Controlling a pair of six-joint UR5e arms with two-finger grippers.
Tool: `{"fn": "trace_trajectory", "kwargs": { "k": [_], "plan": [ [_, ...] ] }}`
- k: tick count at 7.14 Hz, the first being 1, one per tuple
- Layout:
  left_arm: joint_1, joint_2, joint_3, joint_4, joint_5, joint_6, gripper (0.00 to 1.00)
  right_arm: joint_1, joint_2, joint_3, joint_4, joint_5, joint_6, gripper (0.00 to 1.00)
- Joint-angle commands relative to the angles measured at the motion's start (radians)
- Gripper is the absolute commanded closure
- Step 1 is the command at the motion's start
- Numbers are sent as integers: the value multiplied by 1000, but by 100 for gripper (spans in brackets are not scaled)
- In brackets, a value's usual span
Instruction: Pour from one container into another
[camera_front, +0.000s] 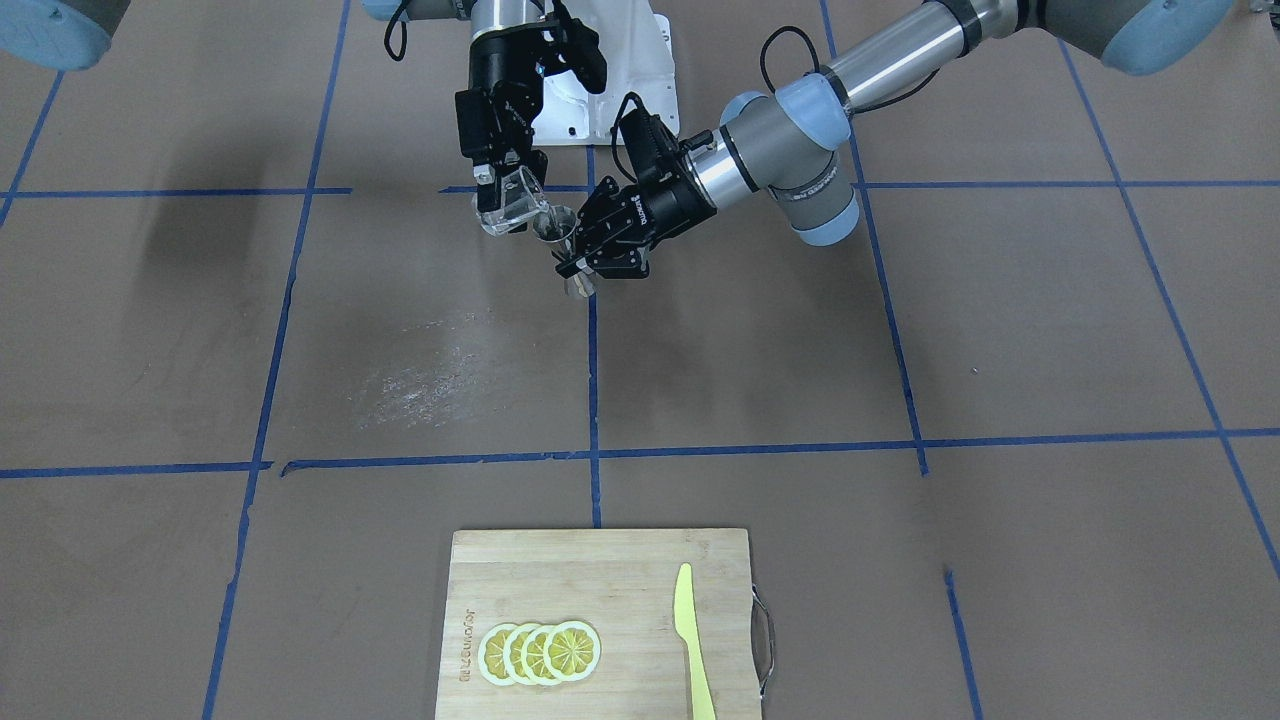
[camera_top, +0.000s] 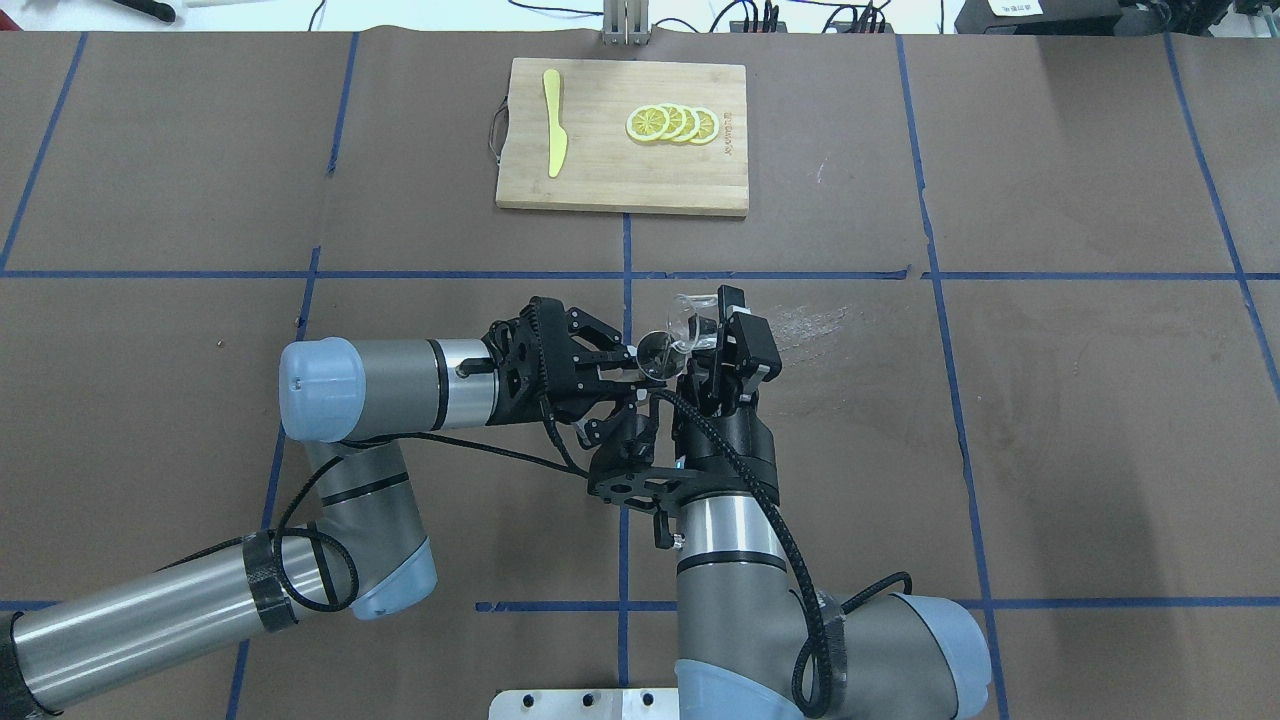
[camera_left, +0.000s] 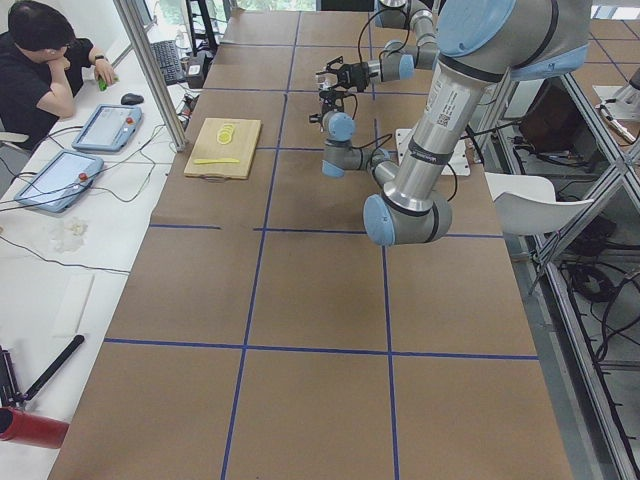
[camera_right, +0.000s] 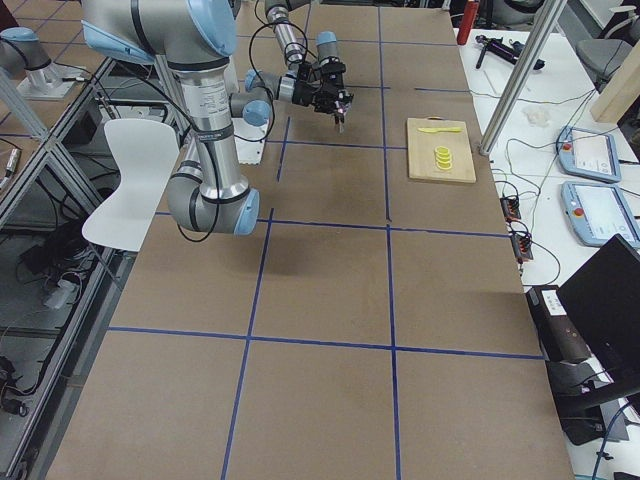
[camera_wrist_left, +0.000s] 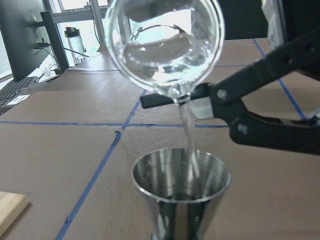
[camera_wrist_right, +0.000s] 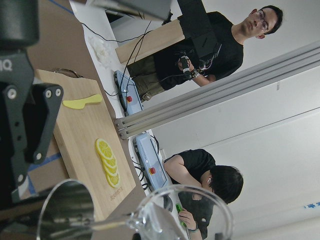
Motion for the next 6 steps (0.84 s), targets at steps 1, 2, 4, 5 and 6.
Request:
{"fn": "trace_trajectory", "kwargs": {
  "k": [1,2,4,5,6],
  "plan": [
    [0,0,-3,1,0,0,100,3,-1,1,0,0,-30,100],
    [0,0,-3,0,0,0,100,5,3,1,0,0,-51,100],
    [0,0,-3,1,0,2,100,6,4,1,-2,0,-65,100],
    [0,0,-3,1,0,0,100,6,4,1,-2,0,-71,100],
    [0,0,-3,0,0,0,100,6,4,1,-2,0,-73,100]
  ]
}}
